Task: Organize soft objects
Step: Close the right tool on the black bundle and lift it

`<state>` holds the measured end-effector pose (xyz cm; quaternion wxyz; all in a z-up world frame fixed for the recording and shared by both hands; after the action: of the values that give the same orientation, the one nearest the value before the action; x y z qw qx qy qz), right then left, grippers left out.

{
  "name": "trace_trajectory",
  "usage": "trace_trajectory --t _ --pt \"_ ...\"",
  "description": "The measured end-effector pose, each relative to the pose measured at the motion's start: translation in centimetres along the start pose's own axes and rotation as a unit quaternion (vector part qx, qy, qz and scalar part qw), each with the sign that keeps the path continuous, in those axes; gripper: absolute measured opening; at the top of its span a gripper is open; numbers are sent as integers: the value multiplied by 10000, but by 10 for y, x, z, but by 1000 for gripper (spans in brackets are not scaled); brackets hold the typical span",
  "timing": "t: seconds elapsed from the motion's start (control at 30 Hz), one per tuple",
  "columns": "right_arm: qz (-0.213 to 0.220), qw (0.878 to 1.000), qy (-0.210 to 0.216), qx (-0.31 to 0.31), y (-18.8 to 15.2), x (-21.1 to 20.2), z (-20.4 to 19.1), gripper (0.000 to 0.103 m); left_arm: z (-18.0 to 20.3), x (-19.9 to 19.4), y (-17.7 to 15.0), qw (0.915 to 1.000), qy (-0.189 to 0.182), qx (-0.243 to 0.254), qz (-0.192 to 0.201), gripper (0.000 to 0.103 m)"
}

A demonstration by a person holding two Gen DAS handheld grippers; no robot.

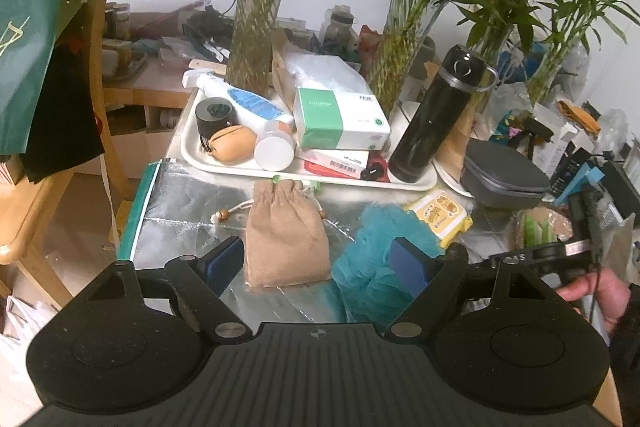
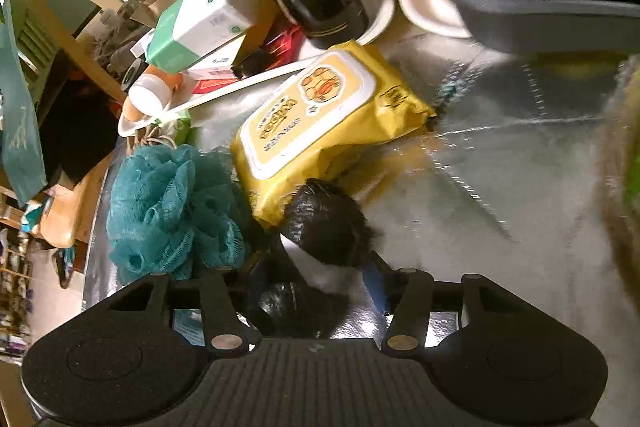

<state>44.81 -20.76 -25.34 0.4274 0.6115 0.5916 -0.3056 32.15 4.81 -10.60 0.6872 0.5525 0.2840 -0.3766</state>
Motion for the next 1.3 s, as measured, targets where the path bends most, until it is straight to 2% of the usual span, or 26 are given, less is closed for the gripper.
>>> trace_trajectory --t 0.2,0.3,0.47,0.6,0.77,0.93,1.13,1.3 --pt "-66 9986 -309 -413 6 10 -14 55 4 6 -2 9999 -4 83 -121 81" --pt "-144 9948 -694 -725 6 10 -18 51 5 7 -3 9998 12 120 -171 81" --pt "-375 9759 -1731 -1272 -1 3 -10 50 6 9 -5 9997 22 140 -217 81" --pt "-416 9582 -2336 -1598 -7 -2 -2 50 7 10 -7 9995 37 170 -246 81" --pt "-435 9679 -2204 -1125 -8 5 17 52 6 11 -7 9995 55 174 -253 81" --pt "-320 9770 -1994 -681 -10 6 27 49 5 13 -7 9995 88 163 -245 81" --pt "-292 9748 -2145 -532 -13 -1 30 47 3 17 -5 9993 137 258 -215 81" --pt "-24 9771 -2055 -547 -10 -23 20 47 -2 21 -3 9987 318 359 -180 81"
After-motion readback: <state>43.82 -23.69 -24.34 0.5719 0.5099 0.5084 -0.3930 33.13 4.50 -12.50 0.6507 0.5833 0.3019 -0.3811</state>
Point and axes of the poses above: each gripper's, at about its wrist camera, not at the fingertips, and x roughly the way its jaws point, z to its right, y to its top, the point moved 9 cm from there along x, roughly the way its jaws point, and after that the axes turned 10 degrees about -z, right-handed, at the moved point
